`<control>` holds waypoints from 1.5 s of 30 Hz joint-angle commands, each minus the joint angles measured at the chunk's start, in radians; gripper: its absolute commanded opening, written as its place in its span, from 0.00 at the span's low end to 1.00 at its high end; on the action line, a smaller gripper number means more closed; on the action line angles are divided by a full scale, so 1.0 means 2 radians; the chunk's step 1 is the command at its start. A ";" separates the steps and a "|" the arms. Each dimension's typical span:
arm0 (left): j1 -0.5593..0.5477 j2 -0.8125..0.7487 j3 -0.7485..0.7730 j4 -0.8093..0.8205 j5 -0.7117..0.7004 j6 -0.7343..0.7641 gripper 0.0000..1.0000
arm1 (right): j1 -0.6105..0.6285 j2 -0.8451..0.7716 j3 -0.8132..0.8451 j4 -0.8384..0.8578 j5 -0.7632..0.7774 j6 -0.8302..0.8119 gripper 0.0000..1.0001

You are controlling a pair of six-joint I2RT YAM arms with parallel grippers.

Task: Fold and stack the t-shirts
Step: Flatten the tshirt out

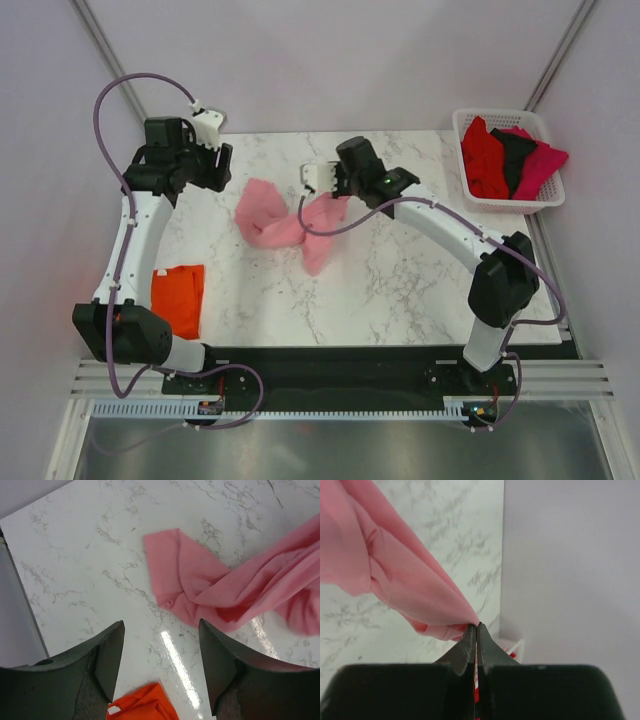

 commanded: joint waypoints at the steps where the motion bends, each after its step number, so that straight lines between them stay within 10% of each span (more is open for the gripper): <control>1: 0.001 -0.002 -0.024 0.008 0.040 -0.001 0.69 | -0.042 -0.012 0.005 -0.019 0.033 0.059 0.00; 10: -0.021 0.122 -0.027 -0.059 0.119 -0.017 0.69 | -0.032 -0.027 -0.072 -0.016 0.039 0.070 0.00; 26: -0.021 0.304 0.059 -0.054 0.021 -0.014 0.63 | -0.032 -0.022 -0.076 -0.016 0.031 0.093 0.00; 45: -0.117 0.229 -0.059 -0.062 0.044 0.030 0.54 | -0.042 0.013 -0.057 -0.014 0.028 0.113 0.00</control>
